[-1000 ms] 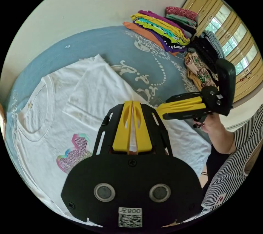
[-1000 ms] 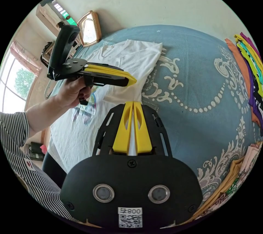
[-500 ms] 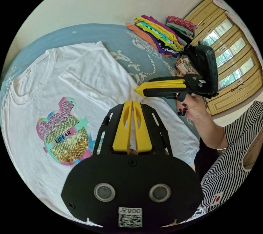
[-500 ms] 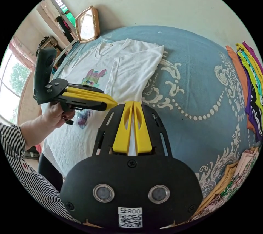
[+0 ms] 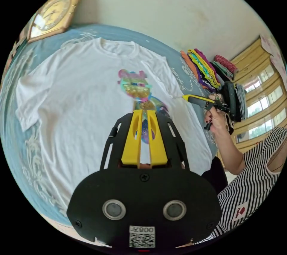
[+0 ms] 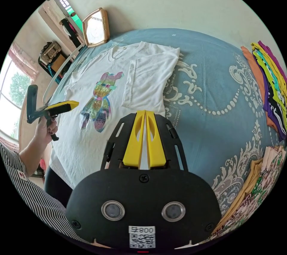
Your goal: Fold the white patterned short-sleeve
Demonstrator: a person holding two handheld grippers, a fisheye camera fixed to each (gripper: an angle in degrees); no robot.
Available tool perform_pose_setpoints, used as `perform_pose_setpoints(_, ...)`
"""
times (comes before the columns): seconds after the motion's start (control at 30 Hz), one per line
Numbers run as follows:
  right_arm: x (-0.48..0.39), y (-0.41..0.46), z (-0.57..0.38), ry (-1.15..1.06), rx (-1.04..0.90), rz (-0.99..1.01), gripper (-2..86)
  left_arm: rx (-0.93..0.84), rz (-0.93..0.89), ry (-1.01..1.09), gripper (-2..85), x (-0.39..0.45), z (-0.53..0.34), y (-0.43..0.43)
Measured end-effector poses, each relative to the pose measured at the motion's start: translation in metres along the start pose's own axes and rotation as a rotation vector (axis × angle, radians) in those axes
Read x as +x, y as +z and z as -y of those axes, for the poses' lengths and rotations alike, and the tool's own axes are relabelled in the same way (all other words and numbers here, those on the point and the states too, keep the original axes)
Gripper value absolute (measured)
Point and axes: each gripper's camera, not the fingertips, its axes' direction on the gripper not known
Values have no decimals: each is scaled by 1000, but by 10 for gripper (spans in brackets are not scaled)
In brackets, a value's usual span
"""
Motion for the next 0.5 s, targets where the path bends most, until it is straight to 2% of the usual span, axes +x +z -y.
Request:
perform_pose_setpoints(0.13, -44, 2, 10, -9, -54, 120, 0, 165, 68, -302, 72, -83, -102, -30)
perform_pose_setpoints(0.27, -92, 4, 29, -59, -92, 155, 1, 367, -7, -574, 83, -170, -191, -30)
perform_pose_setpoints(0.37, -133, 5, 53, -109, -112, 178, 1, 429, -75, -709, 88, -217, -243, -3)
perform_pose_setpoints(0.5, -187, 6, 93, -172, -104, 173, 1, 494, -203, -776, 82, -251, -295, 37)
